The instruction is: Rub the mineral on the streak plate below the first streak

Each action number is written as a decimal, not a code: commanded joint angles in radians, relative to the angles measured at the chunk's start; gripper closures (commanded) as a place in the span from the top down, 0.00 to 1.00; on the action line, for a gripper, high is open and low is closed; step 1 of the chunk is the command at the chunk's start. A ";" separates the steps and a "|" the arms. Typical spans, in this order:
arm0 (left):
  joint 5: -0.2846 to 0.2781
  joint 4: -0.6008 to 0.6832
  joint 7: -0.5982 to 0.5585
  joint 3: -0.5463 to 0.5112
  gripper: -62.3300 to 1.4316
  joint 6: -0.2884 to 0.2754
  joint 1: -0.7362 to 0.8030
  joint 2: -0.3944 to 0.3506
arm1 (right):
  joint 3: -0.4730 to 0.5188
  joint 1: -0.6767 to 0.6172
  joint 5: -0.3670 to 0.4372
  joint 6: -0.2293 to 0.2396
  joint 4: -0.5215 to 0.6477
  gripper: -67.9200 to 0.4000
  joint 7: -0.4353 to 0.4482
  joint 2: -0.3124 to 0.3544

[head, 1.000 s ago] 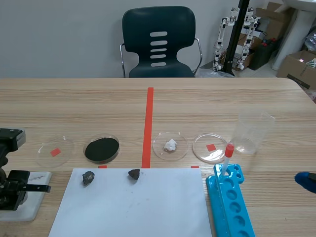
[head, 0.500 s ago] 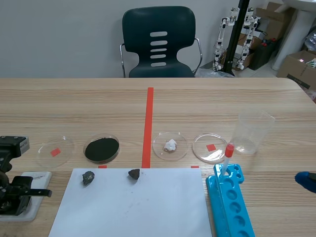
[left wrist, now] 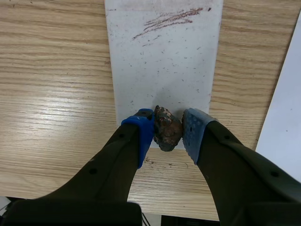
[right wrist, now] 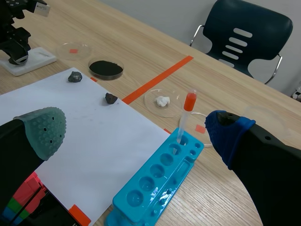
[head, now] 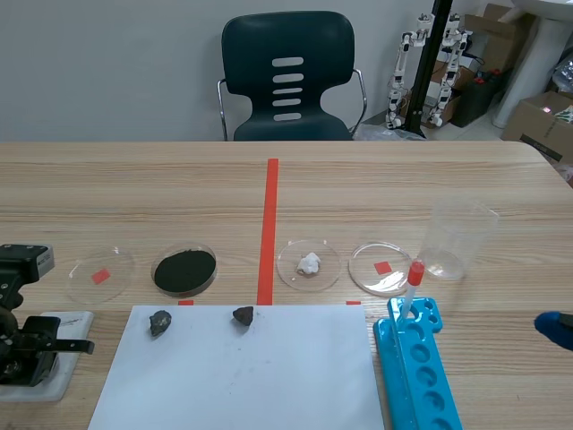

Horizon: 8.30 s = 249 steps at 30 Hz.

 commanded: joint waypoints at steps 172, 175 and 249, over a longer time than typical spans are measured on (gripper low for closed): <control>0.144 0.103 -0.270 -0.014 0.11 0.081 0.063 -0.034 | 0.002 0.001 0.010 0.000 0.010 0.92 0.011 0.003; 0.144 0.150 -0.398 -0.017 0.11 0.081 0.095 -0.048 | 0.002 0.001 0.010 0.000 0.010 0.92 0.011 0.003; 0.234 0.547 -1.215 -0.012 0.11 -0.538 0.695 0.044 | 0.002 0.001 0.010 0.000 0.010 0.92 0.011 0.003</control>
